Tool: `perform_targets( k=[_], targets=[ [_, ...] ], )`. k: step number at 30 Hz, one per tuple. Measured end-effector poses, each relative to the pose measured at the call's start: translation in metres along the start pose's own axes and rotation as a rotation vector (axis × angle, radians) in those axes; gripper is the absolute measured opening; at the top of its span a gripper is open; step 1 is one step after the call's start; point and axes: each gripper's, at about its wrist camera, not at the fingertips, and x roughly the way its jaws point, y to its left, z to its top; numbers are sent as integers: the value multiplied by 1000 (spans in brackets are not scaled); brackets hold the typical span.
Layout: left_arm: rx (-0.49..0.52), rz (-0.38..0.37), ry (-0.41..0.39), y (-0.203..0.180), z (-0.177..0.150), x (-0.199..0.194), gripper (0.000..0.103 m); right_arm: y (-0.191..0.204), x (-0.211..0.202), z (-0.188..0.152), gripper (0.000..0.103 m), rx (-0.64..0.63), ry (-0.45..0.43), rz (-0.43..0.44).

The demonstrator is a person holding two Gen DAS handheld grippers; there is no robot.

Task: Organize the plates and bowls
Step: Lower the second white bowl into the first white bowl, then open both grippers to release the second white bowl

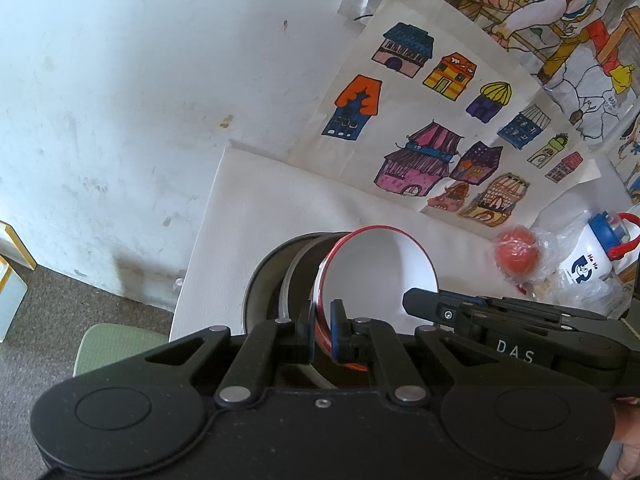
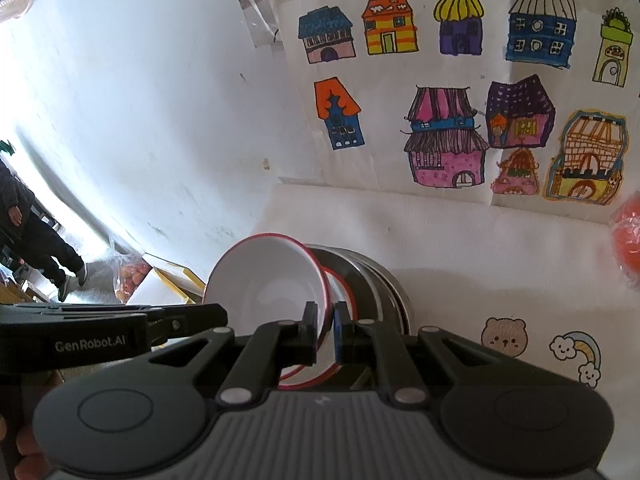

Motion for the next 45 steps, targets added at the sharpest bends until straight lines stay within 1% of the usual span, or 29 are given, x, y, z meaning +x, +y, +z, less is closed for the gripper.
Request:
perform_targets(
  k=[7, 12, 17, 20, 22, 25, 27, 31, 33, 35, 36, 38, 39, 41, 42, 45],
  targets=[
    [-18, -4, 19, 1, 2, 5, 7, -3, 6, 3, 9, 12, 23, -2],
    [-19, -1, 31, 1, 2, 9, 7, -3, 4, 4, 10, 5, 22, -7],
    [-24, 1, 41, -1, 2, 13, 7, -1, 1, 3, 13, -2, 27, -14],
    [-29, -1, 56, -1, 2, 16, 8, 1, 1, 4, 17, -17, 35, -25],
    [-28, -2, 55, -1, 2, 16, 8, 3, 0, 4, 22, -31, 43, -33],
    [-32, -9, 58, -1, 3, 15, 8, 5, 1, 4, 27, -45, 50, -40],
    [-30, -7, 59, -1, 3, 15, 8, 6, 0, 4, 28, -49, 49, -39],
    [-36, -16, 58, 1, 2, 14, 8, 4, -1, 3, 35, -43, 51, -27],
    [-31, -13, 44, 0, 2, 11, 8, 2, 0, 3, 37, -38, 51, -16],
    [-25, -12, 33, -1, 2, 9, 10, 1, -1, 2, 37, -34, 47, -10],
    [-23, -13, 25, -1, 2, 7, 13, 0, -1, 2, 38, -31, 43, -8],
    [-17, -10, 14, -2, 2, 4, 15, -1, -3, 1, 43, -24, 39, -2],
    [-16, -9, 6, -3, 1, 1, 17, -2, -5, 1, 49, -19, 32, 5],
    [-16, -6, -5, -3, 1, -2, 17, -4, -7, 0, 52, -9, 24, 18],
    [-16, -4, -11, -3, 1, -4, 18, -4, -9, 0, 56, -6, 19, 23],
    [-21, -7, -24, -3, -1, -8, 29, -5, -15, -3, 63, -8, -7, 26]
  ],
)
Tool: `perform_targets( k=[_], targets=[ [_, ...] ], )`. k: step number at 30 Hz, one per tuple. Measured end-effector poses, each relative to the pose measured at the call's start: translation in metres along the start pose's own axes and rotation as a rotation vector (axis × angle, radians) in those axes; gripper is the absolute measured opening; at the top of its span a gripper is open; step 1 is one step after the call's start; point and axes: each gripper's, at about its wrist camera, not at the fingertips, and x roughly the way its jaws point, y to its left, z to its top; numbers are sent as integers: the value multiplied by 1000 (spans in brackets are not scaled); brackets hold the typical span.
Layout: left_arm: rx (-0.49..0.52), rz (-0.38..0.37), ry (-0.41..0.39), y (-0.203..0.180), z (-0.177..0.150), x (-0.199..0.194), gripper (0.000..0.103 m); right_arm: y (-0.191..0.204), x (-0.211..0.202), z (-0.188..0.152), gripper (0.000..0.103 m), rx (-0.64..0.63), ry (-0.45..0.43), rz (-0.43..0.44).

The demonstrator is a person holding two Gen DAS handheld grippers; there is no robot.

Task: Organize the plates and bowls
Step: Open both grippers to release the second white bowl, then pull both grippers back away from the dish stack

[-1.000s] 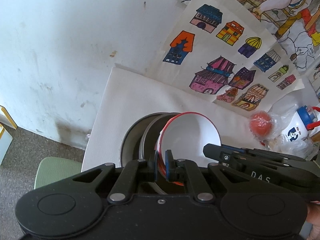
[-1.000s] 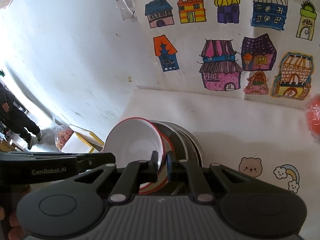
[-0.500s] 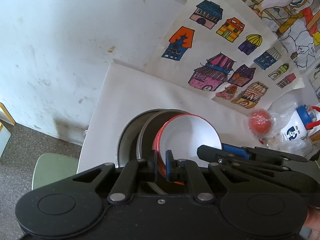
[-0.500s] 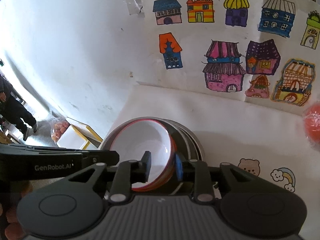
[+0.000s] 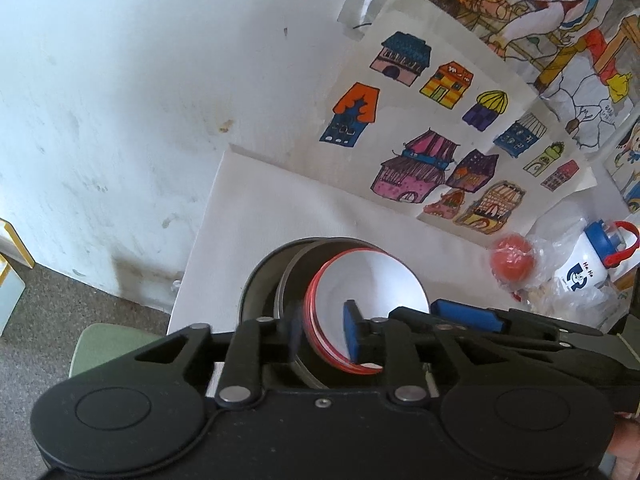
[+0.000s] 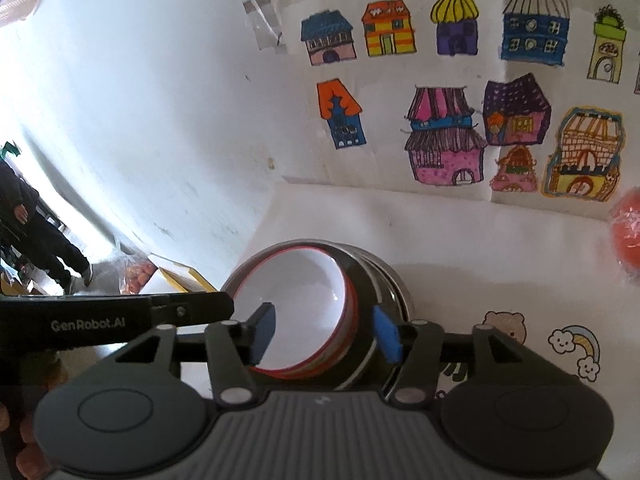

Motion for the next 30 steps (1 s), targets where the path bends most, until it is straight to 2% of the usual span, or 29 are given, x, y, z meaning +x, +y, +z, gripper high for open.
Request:
perform_targets(
  k=[4, 11, 17, 19, 23, 25, 30],
  targets=[
    [-7, 10, -19, 0, -3, -5, 38, -3, -7, -3, 68, 10, -22, 3],
    [-11, 12, -49, -1, -7, -12, 47, -13, -14, -9, 74, 34, -49, 0],
    [5, 5, -94, -6, -13, -22, 61, -19, -29, -18, 84, 54, -96, 3],
    [11, 3, -114, -8, -15, -26, 70, -22, -35, -22, 89, 64, -116, 5],
    [32, 2, -159, -13, -25, -34, 75, -29, -51, -30, 96, 79, -161, 1],
    [37, -1, -182, -16, -32, -37, 83, -32, -58, -35, 99, 78, -183, -11],
    [64, -4, -232, -26, -49, -45, 86, -33, -77, -49, 100, 78, -228, -55]
  ],
)
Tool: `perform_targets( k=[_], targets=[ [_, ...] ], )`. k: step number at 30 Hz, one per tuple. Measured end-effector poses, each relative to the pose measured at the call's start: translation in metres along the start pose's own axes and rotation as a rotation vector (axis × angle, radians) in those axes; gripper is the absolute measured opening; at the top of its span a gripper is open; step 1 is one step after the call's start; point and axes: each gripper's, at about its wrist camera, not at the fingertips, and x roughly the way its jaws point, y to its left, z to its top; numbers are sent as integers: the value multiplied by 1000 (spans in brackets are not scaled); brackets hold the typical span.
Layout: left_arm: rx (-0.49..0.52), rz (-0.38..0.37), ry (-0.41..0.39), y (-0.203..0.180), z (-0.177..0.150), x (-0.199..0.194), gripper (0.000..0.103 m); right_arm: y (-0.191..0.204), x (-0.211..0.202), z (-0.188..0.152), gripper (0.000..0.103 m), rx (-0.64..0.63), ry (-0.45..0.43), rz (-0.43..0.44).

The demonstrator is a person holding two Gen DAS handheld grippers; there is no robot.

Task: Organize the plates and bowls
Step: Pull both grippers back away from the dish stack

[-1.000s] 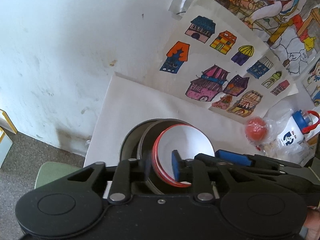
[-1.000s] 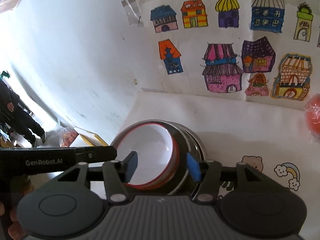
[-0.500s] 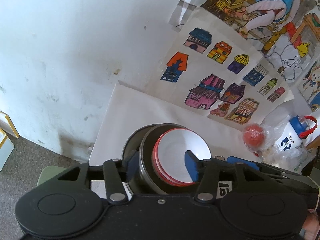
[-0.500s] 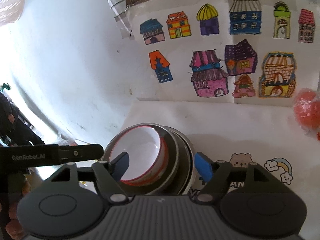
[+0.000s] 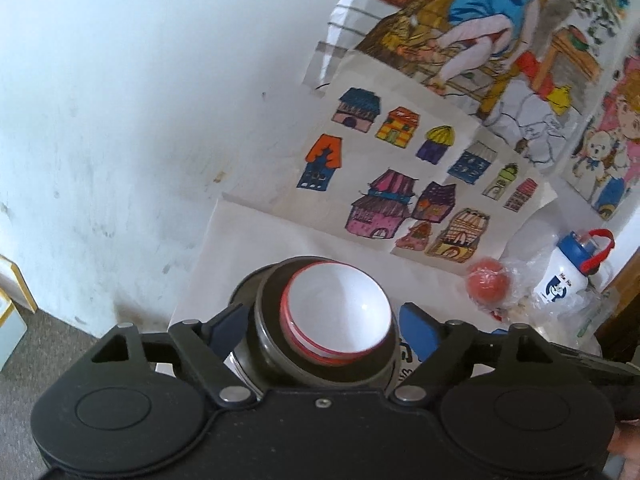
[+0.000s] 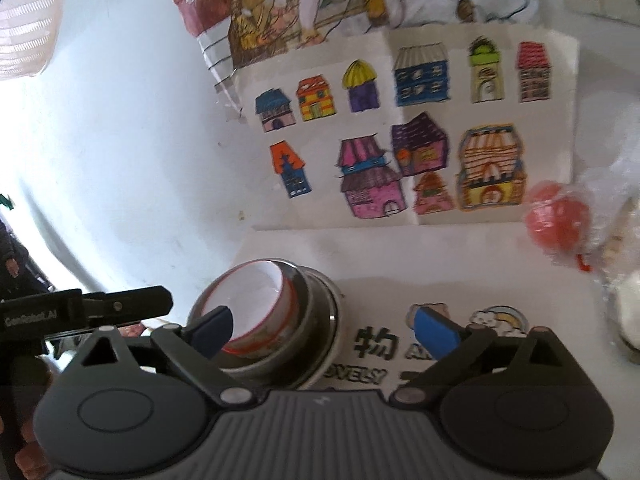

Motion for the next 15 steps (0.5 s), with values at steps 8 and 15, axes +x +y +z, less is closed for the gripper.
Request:
perform_targets(
  k=[8, 15],
  targets=[
    [28, 8, -64, -15, -24, -14, 97, -2, -37, -18, 103, -7, -79, -56],
    [65, 46, -112, -19, -47, -22, 102, -1, -60, -42, 103, -18, -149, -107]
  ],
)
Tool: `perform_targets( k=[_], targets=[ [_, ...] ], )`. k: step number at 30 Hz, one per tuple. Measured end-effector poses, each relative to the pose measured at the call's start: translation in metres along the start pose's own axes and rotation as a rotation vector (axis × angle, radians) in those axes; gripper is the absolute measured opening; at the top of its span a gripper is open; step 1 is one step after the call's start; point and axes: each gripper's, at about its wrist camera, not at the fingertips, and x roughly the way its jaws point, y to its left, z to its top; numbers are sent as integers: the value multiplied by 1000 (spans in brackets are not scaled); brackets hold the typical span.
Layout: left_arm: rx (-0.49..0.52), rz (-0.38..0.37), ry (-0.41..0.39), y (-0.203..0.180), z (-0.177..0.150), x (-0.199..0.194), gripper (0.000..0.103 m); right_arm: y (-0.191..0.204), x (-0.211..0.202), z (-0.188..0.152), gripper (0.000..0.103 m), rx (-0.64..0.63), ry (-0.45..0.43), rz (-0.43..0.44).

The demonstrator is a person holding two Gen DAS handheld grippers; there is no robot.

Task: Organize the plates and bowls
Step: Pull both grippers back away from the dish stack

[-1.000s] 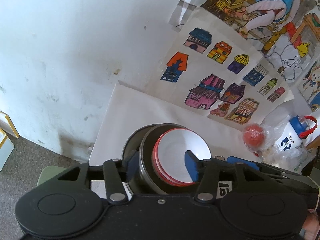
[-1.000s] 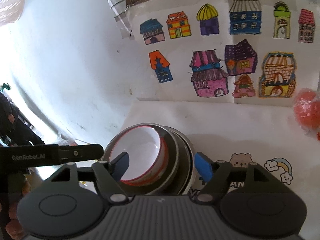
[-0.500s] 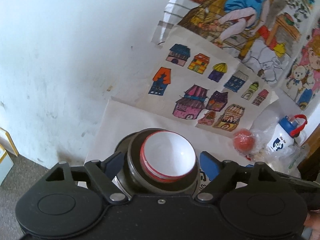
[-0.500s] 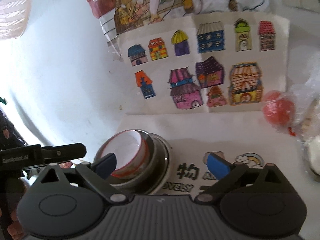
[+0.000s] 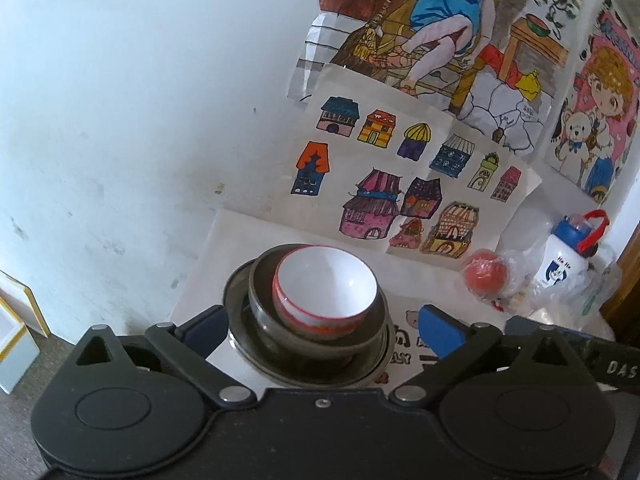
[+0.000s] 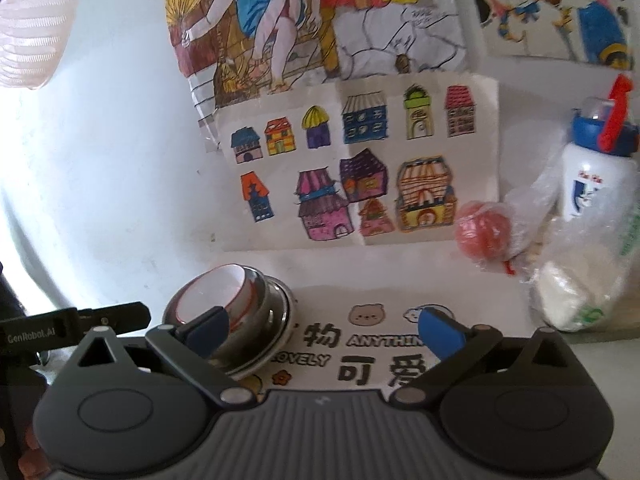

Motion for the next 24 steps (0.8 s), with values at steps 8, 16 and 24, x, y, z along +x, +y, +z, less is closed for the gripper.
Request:
perform_targets(
  k=[8, 16, 24],
  targets=[
    [46, 38, -50, -5, -22, -11, 102, -2, -12, -23, 103, -26, -31, -51],
    [82, 75, -86, -4, -45, -16, 102, 4, -26, -46, 103, -89, -106, -122],
    [84, 88, -95, 1, -65, -19, 102, 4, -37, -63, 103, -86, -140, -157]
  ],
)
